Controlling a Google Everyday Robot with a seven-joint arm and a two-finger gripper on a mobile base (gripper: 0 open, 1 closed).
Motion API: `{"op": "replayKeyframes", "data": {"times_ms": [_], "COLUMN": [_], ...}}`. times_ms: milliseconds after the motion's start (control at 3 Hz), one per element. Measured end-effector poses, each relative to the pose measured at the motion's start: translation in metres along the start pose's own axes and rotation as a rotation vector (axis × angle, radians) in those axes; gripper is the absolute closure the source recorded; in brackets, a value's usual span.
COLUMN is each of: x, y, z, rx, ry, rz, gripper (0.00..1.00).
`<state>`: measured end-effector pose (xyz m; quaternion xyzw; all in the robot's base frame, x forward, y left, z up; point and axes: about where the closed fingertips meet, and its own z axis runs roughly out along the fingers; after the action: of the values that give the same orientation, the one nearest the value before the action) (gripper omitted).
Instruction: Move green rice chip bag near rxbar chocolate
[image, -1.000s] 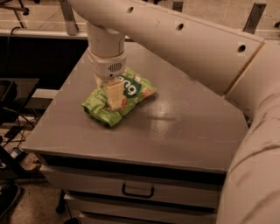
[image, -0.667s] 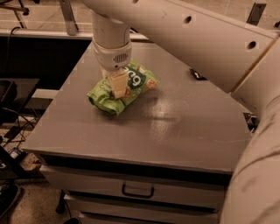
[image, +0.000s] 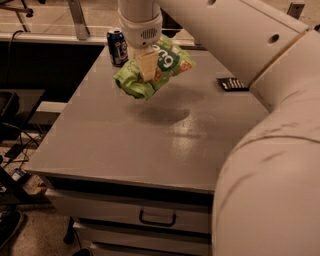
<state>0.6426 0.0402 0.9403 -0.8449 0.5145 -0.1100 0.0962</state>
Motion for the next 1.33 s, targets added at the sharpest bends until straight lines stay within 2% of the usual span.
{"op": "replayKeyframes", "data": {"times_ms": [333,1000,1333], "x": [0.029,0.102,0.126], "y": [-0.014,0.006,0.011], "z": [0.007,0.042,0.050], "rx": [-0.004,-0.074,-0.076], "ry": [0.021,-0.046,-0.074], "rz": [0.068,0.286,0.368], "gripper": [1.00,1.00,0.89]}}
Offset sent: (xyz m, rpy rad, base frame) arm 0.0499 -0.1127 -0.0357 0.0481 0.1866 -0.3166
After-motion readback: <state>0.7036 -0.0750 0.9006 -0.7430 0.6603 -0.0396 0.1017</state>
